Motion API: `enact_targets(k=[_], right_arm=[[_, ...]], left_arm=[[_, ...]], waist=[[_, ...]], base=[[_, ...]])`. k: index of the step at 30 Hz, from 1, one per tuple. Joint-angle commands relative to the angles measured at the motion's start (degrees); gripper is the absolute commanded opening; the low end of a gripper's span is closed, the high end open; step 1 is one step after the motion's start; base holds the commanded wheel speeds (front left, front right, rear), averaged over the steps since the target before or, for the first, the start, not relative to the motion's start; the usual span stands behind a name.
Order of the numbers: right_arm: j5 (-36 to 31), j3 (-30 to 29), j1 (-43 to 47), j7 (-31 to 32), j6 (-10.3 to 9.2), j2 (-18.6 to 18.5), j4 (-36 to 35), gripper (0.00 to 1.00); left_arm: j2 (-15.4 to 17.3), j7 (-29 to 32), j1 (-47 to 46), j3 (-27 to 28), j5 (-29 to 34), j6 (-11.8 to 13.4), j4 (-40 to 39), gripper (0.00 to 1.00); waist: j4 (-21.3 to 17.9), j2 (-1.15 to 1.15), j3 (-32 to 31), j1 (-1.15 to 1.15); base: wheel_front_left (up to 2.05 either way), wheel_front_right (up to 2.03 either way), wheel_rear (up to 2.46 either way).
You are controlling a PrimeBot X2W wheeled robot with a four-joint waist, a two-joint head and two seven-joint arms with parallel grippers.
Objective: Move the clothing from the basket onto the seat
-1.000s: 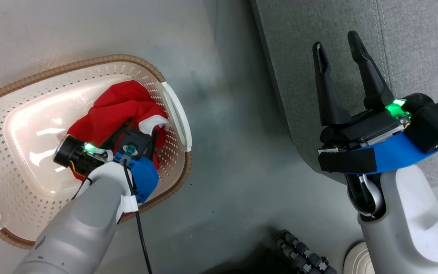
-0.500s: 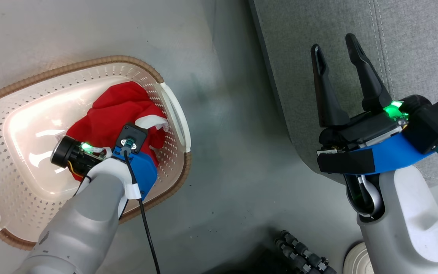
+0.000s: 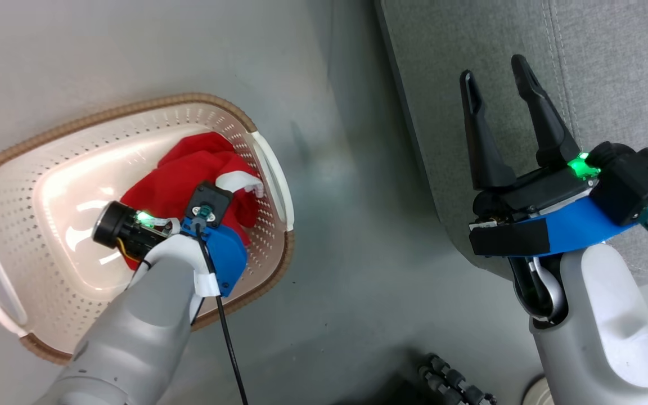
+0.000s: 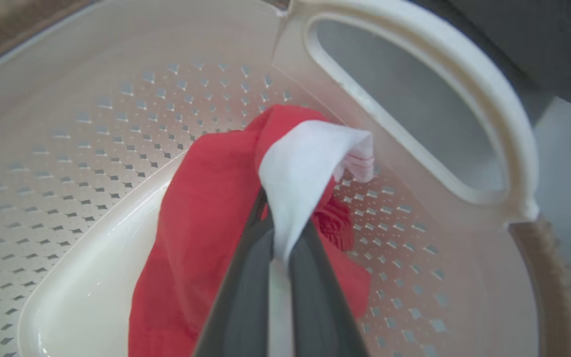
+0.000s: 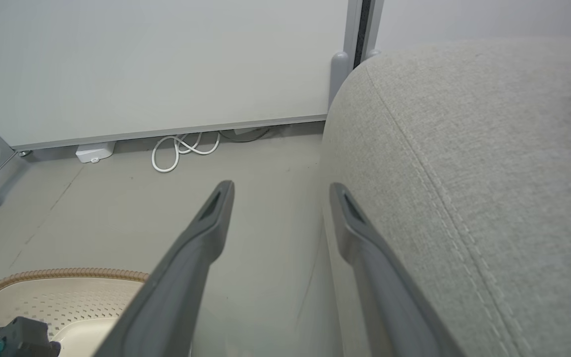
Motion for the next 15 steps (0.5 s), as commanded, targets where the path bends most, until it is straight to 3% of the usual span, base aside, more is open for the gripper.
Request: enact_targets(k=[1,15], right_arm=[[0.0,-0.1,0.4,0.0,0.02,0.1,0.2,1.00],[-4.7,-2.6,8.8,5.8,0.02,0.0,1.8,1.00]], left_arm=[[-0.5,-0.3,0.4,-0.1,-0.1,-0.1,-0.5,0.00],[-0.9,-1.0,13.5,4.0,0.6,-2.8,-16.5,0.00]], waist=[[1.2,0.00,-1.8,0.00],[11.5,0.00,-26.8,0.00]], base=[[0.00,0.00,0.00],[0.00,0.00,0.00]])
